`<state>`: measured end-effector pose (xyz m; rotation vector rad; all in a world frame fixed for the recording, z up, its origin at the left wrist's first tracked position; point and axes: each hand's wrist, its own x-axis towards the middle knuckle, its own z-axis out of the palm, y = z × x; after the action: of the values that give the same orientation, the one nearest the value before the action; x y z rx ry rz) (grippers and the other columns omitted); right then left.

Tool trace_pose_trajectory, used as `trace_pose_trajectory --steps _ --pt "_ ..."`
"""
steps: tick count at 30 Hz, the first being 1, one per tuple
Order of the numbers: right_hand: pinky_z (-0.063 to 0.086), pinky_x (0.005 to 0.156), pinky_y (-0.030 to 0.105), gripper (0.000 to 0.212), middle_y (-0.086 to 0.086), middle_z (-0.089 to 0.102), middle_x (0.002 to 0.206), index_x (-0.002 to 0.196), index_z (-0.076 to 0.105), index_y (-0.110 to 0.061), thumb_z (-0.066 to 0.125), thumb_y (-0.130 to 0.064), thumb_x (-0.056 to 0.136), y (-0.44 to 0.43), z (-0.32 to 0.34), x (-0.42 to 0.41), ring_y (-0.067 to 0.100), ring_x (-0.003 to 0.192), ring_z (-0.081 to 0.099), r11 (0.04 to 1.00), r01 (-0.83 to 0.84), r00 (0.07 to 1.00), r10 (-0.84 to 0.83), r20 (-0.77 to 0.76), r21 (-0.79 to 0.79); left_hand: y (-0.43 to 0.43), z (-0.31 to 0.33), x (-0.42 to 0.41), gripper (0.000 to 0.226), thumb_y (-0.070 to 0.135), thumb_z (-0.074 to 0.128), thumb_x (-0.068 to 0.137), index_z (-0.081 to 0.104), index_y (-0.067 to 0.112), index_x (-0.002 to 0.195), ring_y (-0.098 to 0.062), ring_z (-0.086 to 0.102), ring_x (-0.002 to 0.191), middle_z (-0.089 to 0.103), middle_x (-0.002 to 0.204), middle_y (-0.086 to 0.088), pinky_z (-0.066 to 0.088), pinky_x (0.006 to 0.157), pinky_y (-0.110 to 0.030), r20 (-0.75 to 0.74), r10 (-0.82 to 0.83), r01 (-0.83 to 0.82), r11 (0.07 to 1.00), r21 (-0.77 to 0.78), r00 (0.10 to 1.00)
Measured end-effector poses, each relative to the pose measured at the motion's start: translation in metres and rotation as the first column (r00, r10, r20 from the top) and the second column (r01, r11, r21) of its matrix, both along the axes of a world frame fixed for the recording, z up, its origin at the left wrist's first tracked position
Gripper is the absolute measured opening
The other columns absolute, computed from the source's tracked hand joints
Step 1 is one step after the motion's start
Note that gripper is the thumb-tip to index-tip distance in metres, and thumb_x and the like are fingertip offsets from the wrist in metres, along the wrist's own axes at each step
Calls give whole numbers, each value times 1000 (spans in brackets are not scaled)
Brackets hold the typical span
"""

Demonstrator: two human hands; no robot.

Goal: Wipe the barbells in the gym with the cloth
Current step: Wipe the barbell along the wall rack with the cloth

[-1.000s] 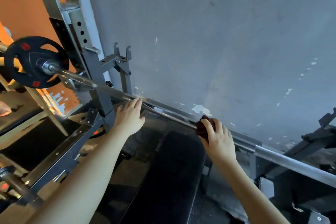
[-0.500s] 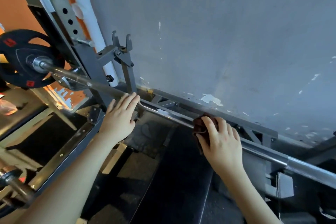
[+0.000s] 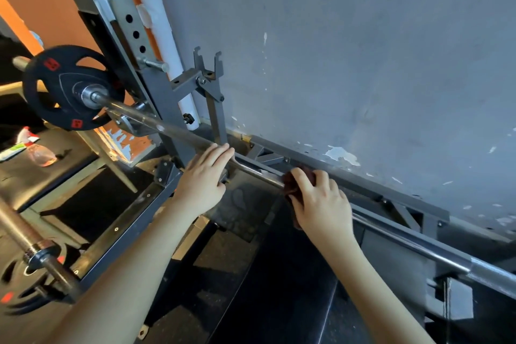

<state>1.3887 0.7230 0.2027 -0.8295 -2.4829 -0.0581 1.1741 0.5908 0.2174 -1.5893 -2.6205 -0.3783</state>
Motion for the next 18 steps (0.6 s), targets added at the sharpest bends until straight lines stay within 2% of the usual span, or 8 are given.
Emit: trace_pose_trajectory --steps 3,6,8,11,12,14,16,18 --pt "55 61 43 66 17 62 101 121 62 -14 84 -45 67 1 -2 15 35 77 64 1000 11 1000 -11 0 18 1 1 1 73 10 56 92 20 23 154 -14 2 150 11 162 8 4 115 -32 27 12 -12 1000 -6 1000" --pt "55 62 42 78 16 63 98 121 61 -16 69 -72 66 -4 7 -21 35 78 64 995 95 988 -89 124 -43 1 4 2 73 10 55 92 20 24 154 -13 1 150 11 162 9 6 116 -34 59 16 -15 1000 -16 998" --pt "53 64 39 66 15 64 98 123 58 -16 61 -67 81 -9 18 -52 35 81 65 990 72 988 -54 144 -123 1 5 1 73 9 55 92 20 24 154 -13 1 150 11 162 9 5 115 -31 72 15 -14 1000 -17 997" --pt "52 70 40 48 16 62 109 133 50 -17 51 -49 97 -11 24 -71 36 92 65 972 28 985 13 172 -234 2 5 3 73 8 55 92 20 23 155 -12 2 150 11 162 10 7 117 -30 85 30 -29 1000 -11 996" --pt "53 70 40 47 16 62 109 134 51 -18 54 -45 97 -11 24 -64 35 91 65 976 12 984 28 177 -220 2 6 3 73 8 55 92 20 23 155 -12 2 150 11 162 10 8 118 -32 92 33 -31 999 -18 995" --pt "54 60 40 49 17 63 98 127 59 -16 71 -39 86 -6 19 -34 35 78 66 992 -11 987 31 158 -128 3 7 2 73 7 55 92 20 24 155 -12 2 150 10 162 10 9 119 -33 102 37 -34 999 -28 994" --pt "52 49 40 53 18 61 87 115 65 -12 85 -33 71 2 7 -1 36 64 63 1000 2 998 -1 63 -15 2 7 1 73 6 54 92 21 23 154 -13 3 150 11 162 9 11 120 -36 102 32 -29 999 -31 994" --pt "51 46 40 54 21 59 85 112 66 -8 86 -32 69 9 -4 20 37 61 60 997 20 999 -21 25 70 2 6 4 73 6 55 91 21 22 154 -15 3 150 11 162 8 15 120 -40 113 40 -37 999 -31 993"
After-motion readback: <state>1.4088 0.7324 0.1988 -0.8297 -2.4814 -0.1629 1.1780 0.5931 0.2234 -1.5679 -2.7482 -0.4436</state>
